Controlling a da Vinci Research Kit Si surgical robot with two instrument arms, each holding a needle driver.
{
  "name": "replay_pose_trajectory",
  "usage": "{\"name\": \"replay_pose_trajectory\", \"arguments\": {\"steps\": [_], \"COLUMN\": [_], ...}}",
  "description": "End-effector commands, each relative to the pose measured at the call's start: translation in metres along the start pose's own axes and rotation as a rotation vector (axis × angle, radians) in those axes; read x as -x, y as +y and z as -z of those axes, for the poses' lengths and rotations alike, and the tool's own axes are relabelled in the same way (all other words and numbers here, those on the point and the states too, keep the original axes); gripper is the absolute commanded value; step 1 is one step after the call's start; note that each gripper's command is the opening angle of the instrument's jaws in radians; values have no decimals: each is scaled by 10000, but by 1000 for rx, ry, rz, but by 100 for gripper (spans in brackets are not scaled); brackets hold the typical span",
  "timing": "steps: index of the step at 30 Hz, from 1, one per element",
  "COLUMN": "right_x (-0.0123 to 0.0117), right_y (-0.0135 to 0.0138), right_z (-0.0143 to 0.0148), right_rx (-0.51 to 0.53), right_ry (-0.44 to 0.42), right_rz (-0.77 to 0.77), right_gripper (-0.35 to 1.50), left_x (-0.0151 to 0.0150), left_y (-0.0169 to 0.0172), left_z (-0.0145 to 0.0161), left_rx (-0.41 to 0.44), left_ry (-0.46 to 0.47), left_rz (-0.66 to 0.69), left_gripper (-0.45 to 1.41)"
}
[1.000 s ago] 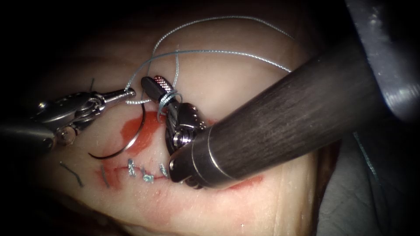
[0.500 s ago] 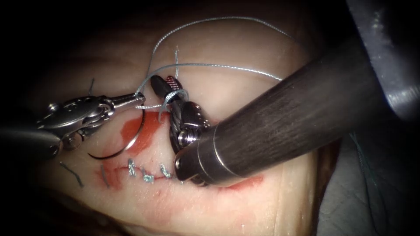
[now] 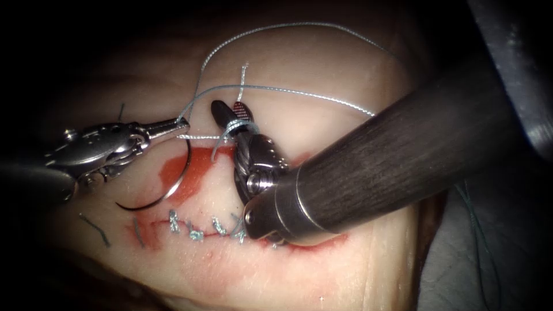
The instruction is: Wound Closure
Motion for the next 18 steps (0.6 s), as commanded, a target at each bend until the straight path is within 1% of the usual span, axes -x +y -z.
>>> {"name": "replay_pose_trajectory", "arguments": {"steps": [1, 9, 18], "right_x": [-8, -5, 0], "right_y": [7, 7, 0], "right_z": [-4, -5, -10], "right_rx": [1, -15, -24], "right_ry": [-1, -3, -8], "right_rz": [-4, -11, -17], "right_gripper": [56, 57, 59], "left_x": [-3, -3, -3], "left_y": [1, -3, -5], "left_z": [-8, -11, -12], "left_rx": [0, 8, 10], "left_ry": [-1, -3, -3], "left_rz": [0, -11, -16], "left_gripper": [-45, -45, -45]}}
